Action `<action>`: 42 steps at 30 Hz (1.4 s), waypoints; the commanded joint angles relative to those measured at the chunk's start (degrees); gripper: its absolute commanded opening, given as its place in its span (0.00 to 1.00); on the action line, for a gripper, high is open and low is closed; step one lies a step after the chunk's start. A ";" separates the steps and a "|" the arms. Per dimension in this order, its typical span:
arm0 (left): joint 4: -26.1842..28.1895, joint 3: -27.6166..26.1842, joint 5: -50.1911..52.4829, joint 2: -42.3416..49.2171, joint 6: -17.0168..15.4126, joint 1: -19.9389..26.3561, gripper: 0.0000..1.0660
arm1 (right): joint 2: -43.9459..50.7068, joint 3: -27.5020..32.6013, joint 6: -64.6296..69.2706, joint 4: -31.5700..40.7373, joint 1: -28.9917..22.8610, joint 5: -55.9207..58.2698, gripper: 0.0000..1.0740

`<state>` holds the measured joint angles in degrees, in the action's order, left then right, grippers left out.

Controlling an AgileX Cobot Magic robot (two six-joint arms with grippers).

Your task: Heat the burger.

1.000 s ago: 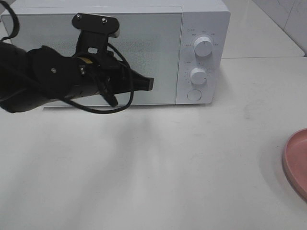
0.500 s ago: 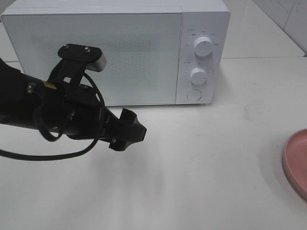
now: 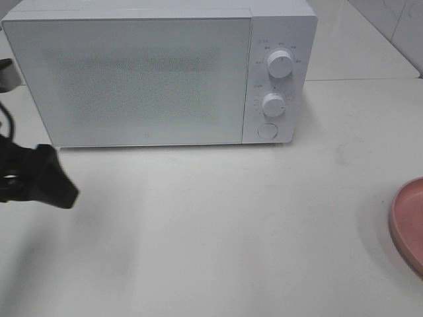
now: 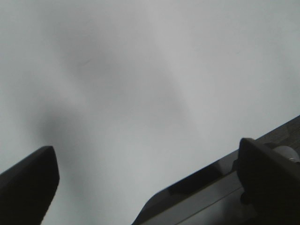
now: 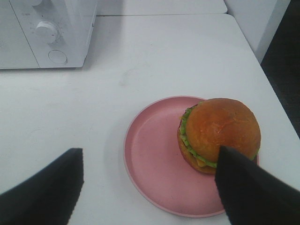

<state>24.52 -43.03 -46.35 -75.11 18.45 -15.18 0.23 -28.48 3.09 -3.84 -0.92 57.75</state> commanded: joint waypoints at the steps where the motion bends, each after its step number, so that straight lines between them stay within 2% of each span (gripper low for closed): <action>1: -6.53 0.17 -7.68 5.33 -5.27 7.56 0.91 | 1.55 0.00 -0.74 0.11 0.17 -0.63 0.70; 2: -8.94 0.17 -9.51 8.65 -8.42 11.34 0.91 | 1.55 0.00 -0.74 0.11 0.17 -0.63 0.70; 3: -8.94 0.17 -9.51 8.65 -8.42 11.34 0.91 | 1.55 0.00 -0.74 0.11 0.17 -0.63 0.70; 4: -9.68 0.17 -10.83 12.26 -10.94 14.50 0.91 | 1.55 0.00 -0.74 0.11 0.17 -0.63 0.70; 6: -9.80 0.17 -11.40 14.38 -11.34 15.87 0.91 | 1.55 0.00 -0.74 0.11 0.17 -0.63 0.70; 7: -9.91 0.17 -12.43 18.62 -10.77 17.42 0.91 | 1.55 0.00 -0.74 0.11 0.17 -0.63 0.70; 11: -10.31 0.17 -13.18 24.41 -8.77 17.59 0.91 | 1.55 0.00 -0.74 0.11 0.17 -0.63 0.70; 12: -10.31 0.46 -13.46 28.76 -7.85 17.59 0.91 | 1.55 0.00 -0.74 0.11 0.17 -0.63 0.70; 17: -11.23 1.78 -14.04 37.30 -7.85 17.59 0.91 | 1.55 0.00 -0.74 0.11 0.17 -0.63 0.70; 18: -11.92 3.09 -14.15 41.37 -7.85 17.59 0.91 | 1.55 0.00 -0.74 0.11 0.17 -0.63 0.70; 19: -11.92 3.09 -14.15 41.37 -7.85 17.59 0.91 | 1.55 0.00 -0.74 0.11 0.17 -0.63 0.70; 21: -13.12 5.73 -14.73 47.44 -8.25 17.59 0.91 | 1.55 0.00 -0.74 0.11 0.17 -0.63 0.70; 27: -13.98 9.57 -15.64 57.93 -8.31 17.59 0.91 | 1.55 0.00 -0.74 0.11 0.17 -0.63 0.70; 32: -14.44 13.29 -15.30 64.34 -8.82 17.59 0.91 | 1.55 0.00 -0.74 0.11 0.17 -0.63 0.70; 33: -15.18 13.29 -15.24 66.18 -9.91 17.59 0.91 | 1.55 0.00 -0.74 0.11 0.17 -0.63 0.70; 42: -15.47 13.29 -15.18 72.19 -10.08 17.59 0.91 | 1.55 0.00 -0.74 0.11 0.17 -0.63 0.70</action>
<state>9.05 -29.97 -61.94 -3.55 8.88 2.41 0.23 -28.48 3.09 -3.84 -0.92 57.75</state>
